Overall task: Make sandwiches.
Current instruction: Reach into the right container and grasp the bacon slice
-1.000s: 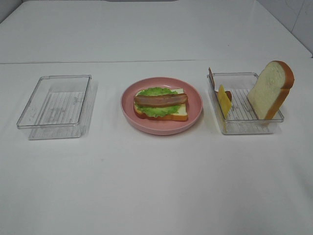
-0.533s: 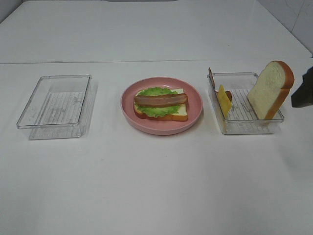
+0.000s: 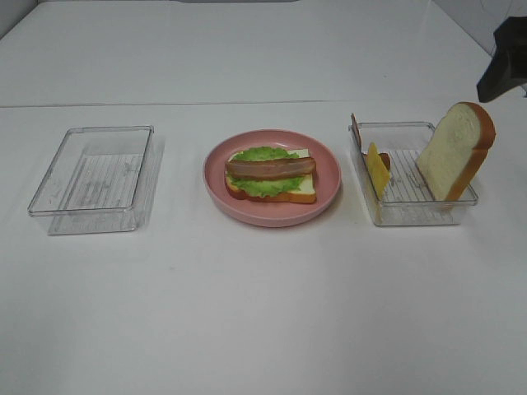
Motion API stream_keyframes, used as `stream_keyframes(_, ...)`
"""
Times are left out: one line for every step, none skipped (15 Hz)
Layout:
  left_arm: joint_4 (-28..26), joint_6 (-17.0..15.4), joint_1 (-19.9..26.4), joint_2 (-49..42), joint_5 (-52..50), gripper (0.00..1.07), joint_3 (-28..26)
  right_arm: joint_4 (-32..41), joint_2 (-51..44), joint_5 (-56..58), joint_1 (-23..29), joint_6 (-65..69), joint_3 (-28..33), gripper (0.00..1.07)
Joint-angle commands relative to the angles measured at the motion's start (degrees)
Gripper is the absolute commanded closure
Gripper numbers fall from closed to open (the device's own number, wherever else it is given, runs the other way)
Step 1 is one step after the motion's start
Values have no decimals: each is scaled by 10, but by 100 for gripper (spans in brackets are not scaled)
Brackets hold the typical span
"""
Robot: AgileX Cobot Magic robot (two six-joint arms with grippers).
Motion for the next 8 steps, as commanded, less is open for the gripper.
stream_keyframes(-5, -1, 2, -3, -3, 8, 1, -21, 55, 32, 54, 6, -86, 20)
stream_keyframes(-5, -1, 2, -3, -3, 8, 1, -33, 81, 44, 76, 14, -118, 20)
stream_keyframes(-5, -1, 2, -3, -3, 8, 1, -44, 109, 57, 95, 21, -148, 20)
stream_keyframes(-5, -1, 2, -3, -3, 8, 1, -51, 120, 62, 101, 23, -165, 20)
stream_keyframes(-5, -1, 2, -3, -3, 8, 1, -55, 171, 76, 123, 29, -224, 20)
stream_keyframes(-5, -1, 2, -3, -3, 8, 1, -54, 186, 80, 125, 29, -239, 20)
stream_keyframes(-5, -1, 2, -3, -3, 8, 1, -51, 215, 88, 125, 29, -264, 20)
stream_keyframes(-5, -1, 2, -3, -3, 8, 1, -51, 246, 99, 125, 29, -290, 20)
